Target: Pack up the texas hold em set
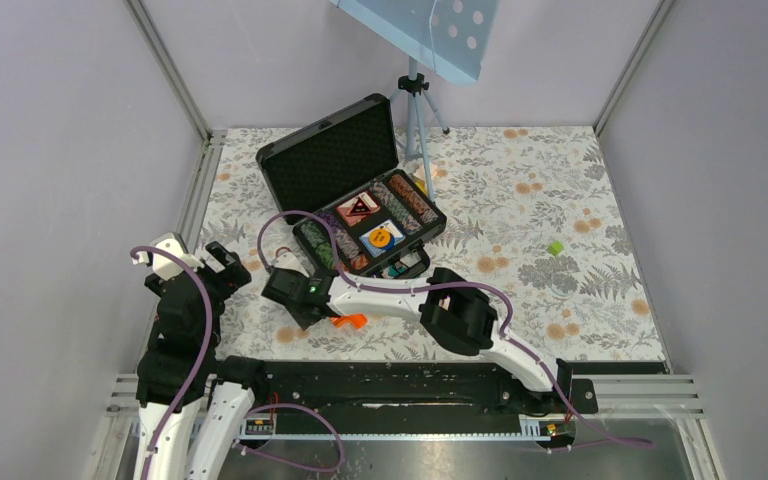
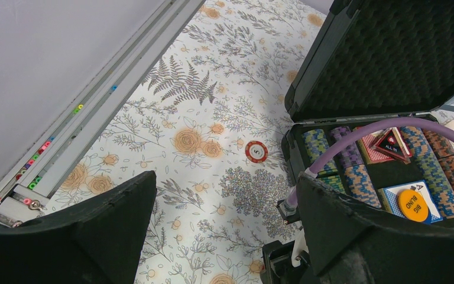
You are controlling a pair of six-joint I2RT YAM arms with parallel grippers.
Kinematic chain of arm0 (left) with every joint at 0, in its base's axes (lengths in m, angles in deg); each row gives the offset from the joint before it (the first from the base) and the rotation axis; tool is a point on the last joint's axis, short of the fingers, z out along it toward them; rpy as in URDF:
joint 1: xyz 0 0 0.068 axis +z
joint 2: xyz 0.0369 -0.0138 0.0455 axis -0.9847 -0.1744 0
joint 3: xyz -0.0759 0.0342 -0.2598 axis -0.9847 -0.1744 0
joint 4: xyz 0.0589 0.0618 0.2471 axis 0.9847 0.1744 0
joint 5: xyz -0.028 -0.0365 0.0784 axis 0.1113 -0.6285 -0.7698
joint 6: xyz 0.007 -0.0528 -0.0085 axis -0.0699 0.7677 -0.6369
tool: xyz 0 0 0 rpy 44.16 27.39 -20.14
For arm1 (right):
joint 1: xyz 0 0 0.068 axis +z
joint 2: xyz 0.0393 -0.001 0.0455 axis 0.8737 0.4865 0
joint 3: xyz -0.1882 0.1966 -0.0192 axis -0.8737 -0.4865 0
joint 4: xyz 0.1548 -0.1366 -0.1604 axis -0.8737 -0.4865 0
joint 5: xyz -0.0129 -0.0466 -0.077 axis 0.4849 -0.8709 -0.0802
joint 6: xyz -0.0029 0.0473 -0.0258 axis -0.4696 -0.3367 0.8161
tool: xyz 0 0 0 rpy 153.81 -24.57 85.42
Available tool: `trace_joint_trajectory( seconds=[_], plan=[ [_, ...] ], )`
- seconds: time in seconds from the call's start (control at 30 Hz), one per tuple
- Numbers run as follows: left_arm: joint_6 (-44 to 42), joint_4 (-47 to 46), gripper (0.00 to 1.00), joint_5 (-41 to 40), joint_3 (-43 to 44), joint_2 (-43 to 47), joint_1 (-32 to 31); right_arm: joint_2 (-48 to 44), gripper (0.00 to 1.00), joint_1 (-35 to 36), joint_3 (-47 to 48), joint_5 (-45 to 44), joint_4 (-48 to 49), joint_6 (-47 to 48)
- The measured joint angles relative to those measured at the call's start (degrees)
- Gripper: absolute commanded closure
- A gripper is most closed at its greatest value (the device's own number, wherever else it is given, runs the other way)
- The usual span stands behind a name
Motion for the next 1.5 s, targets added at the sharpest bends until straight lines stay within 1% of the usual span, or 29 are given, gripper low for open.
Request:
trace_joint_trajectory(
  seconds=[0.23, 0.53, 0.77, 0.9, 1.03, 1.27, 1.37, 1.5],
  plan=[
    [0.00, 0.00, 0.13, -0.02, 0.00, 0.02, 0.00, -0.02, 0.53, -0.11, 0.55, 0.22, -0.46, 0.24],
    [0.00, 0.00, 0.13, -0.17, 0.00, 0.11, -0.11, 0.17, 0.53, -1.60, 5.31, 0.48, -1.97, 0.20],
    [0.00, 0.02, 0.13, -0.20, 0.00, 0.24, -0.11, 0.07, 0.52, -1.77, 5.22, 0.50, -2.03, 0.15],
    [0.00, 0.00, 0.13, -0.24, 0.00, 0.42, -0.11, -0.79, 0.47, -1.84, 3.23, 0.50, -1.92, -0.07],
    [0.00, 0.00, 0.13, -0.26, 0.00, 0.42, -0.11, -1.07, 0.36, -2.05, 1.68, 0.48, -1.95, -0.44],
    [0.00, 0.00, 0.13, -0.28, 0.00, 0.42, -0.15, -0.61, 0.23, -2.40, 2.64, 0.24, -2.32, -0.44],
    [0.00, 0.00, 0.13, -0.31, 0.00, 0.42, -0.15, 0.50, 0.22, -2.40, 4.68, 0.28, -2.43, -0.46],
    [0.00, 0.00, 0.13, -0.33, 0.00, 0.42, -0.15, 1.92, 0.27, -2.40, 5.90, 0.28, -2.43, -0.46]
  ],
)
